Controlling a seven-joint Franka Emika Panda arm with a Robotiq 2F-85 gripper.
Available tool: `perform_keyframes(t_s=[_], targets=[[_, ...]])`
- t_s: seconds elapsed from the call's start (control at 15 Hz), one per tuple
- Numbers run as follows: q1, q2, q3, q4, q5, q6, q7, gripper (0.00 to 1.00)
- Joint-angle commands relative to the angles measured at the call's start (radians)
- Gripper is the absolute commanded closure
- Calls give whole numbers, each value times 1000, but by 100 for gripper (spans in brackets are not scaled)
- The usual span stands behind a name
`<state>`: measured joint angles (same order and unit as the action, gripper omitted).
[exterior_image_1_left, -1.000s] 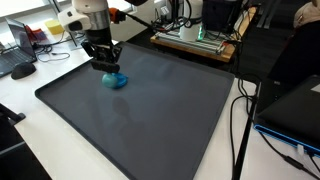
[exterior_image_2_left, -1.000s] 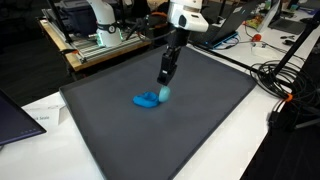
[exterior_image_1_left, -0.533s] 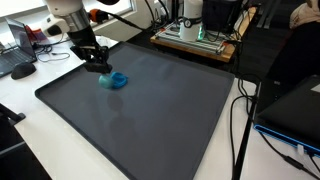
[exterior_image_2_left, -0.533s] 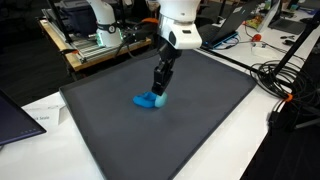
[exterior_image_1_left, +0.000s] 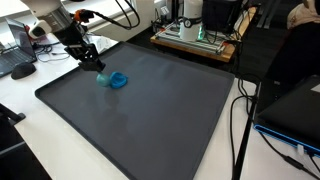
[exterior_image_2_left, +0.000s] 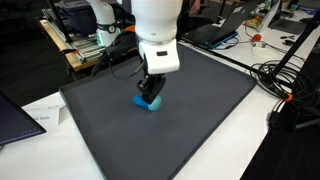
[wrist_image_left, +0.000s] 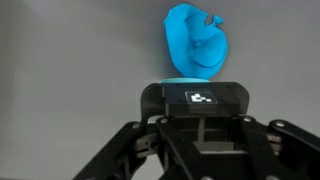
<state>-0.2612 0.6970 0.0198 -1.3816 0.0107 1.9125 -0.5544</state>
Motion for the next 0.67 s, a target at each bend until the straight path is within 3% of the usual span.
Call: perform_keyframes(t_s=[0.0, 0.6], targets=[[-52, 73, 13, 131, 81, -97, -23, 78], [-136, 173, 8, 256, 210, -184, 33, 78]])
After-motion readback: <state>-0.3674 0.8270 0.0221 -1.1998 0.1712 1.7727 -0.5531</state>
